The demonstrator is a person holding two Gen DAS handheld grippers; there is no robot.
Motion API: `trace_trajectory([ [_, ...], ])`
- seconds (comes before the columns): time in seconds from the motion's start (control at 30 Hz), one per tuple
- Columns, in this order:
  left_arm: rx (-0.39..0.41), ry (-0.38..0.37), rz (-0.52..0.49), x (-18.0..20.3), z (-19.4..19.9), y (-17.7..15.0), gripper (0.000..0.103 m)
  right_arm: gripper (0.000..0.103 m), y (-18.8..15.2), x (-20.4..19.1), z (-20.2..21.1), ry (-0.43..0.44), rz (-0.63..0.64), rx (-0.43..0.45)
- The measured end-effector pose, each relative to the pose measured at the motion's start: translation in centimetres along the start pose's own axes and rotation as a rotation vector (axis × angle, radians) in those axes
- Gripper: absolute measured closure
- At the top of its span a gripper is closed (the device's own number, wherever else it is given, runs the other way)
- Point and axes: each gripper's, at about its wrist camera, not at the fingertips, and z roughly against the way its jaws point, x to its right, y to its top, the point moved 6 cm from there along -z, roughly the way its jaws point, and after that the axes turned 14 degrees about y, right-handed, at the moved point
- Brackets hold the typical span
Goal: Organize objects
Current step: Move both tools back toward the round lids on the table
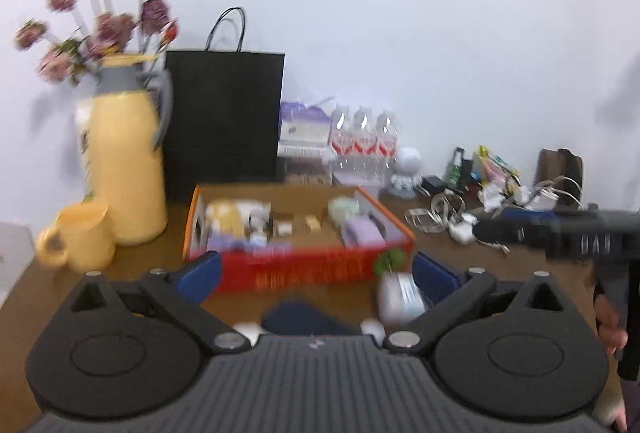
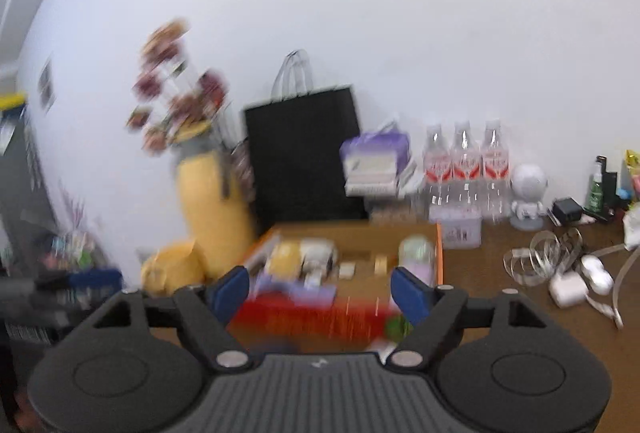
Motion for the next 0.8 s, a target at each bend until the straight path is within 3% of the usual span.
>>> trace_trajectory([
  [0.2,-0.050,0.030,-0.018,-0.5,5.9,-6.2,0.000,0.026,-9.0,-4.2,6.2,-0.068,0.018,-0.068],
  [0.33,0.001,0.000,-0.075,-0.4,8.0,-6.8,0.000,0.025,-11.7,-5.7,8.8,-0.123,0.003,-0.173],
  [0.43,0.020,-0.060,-0.082,0.3,7.7,-7.2,0.000,0.025,-12.5,-6.2,11.3,-0.182,-0.002,-0.163],
  [0.5,-0.001,-0.133,-0.082,1.9,5.7,-7.1,0.000,0.025,-12.2,-5.6,12.5,-0.193,-0.043,-0.115],
  [0.6,0.041,-0.219,-0.142,5.2,1.5,-6.6,0.002,0.027,-11.2,-3.4,12.3,-0.231,-0.087,-0.048],
  [0.63,0.028,-0.242,-0.174,6.4,-0.5,-6.4,0.005,0.031,-11.1,-2.6,11.6,-0.236,-0.098,-0.039],
  [0.7,-0.035,-0.250,-0.217,8.4,-4.8,-6.0,0.031,0.044,-11.4,-0.2,9.4,-0.233,-0.145,-0.040],
  [0.73,-0.058,-0.261,-0.246,9.2,-7.0,-5.7,0.034,0.052,-11.4,0.8,8.1,-0.232,-0.171,-0.047],
  [0.8,-0.119,-0.261,-0.292,10.5,-11.1,-5.7,0.034,0.054,-11.7,2.8,5.5,-0.231,-0.213,-0.056],
])
